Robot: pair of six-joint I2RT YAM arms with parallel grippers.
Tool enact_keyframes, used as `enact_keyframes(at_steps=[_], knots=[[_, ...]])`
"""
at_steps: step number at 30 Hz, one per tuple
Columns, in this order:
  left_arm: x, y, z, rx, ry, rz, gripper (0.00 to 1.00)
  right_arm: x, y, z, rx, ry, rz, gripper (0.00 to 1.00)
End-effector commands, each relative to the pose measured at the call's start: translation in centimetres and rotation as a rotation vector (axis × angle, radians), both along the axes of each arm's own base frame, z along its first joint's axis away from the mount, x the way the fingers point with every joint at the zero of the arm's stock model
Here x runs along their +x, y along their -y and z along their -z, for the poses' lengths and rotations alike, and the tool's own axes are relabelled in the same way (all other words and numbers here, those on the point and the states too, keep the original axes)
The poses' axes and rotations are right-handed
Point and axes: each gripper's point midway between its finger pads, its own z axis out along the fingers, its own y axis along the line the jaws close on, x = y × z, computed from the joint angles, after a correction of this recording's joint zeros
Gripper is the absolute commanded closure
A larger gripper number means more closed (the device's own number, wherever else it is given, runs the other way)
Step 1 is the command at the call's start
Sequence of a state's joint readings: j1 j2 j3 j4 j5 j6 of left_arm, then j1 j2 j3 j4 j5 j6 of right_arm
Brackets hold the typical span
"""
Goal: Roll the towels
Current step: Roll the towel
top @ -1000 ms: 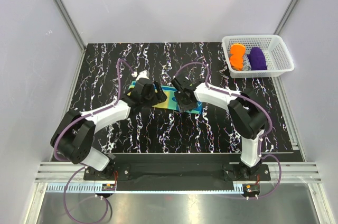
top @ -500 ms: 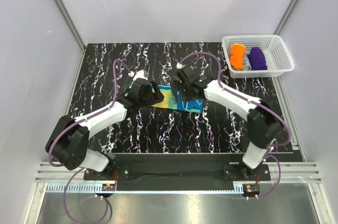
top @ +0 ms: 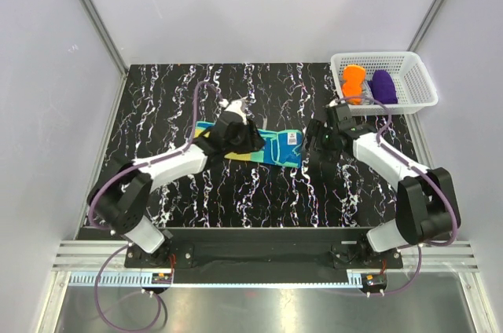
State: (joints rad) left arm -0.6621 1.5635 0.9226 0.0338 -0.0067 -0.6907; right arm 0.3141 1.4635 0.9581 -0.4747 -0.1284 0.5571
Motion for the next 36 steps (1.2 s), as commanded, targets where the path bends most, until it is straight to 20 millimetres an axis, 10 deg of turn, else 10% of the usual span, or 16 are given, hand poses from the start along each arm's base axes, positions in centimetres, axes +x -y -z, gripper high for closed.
enact_keyframes(at_steps=[1,21,36], knots=[[1.1,5.2,-3.2,-0.129,0.086,0.138,0.49,1.8,-1.5,-0.4,0.125,0.039,0.010,0.19],[1.0,13.1,1.9,-0.193,0.061,0.425,0.50,3.2,-1.9,6.5,0.314,-0.075,0.054,0.36],[1.6,11.7,7.0,-0.014,-0.031,0.327,0.57,2.8,-1.0,6.3,0.208,-0.082,0.044,0.84]])
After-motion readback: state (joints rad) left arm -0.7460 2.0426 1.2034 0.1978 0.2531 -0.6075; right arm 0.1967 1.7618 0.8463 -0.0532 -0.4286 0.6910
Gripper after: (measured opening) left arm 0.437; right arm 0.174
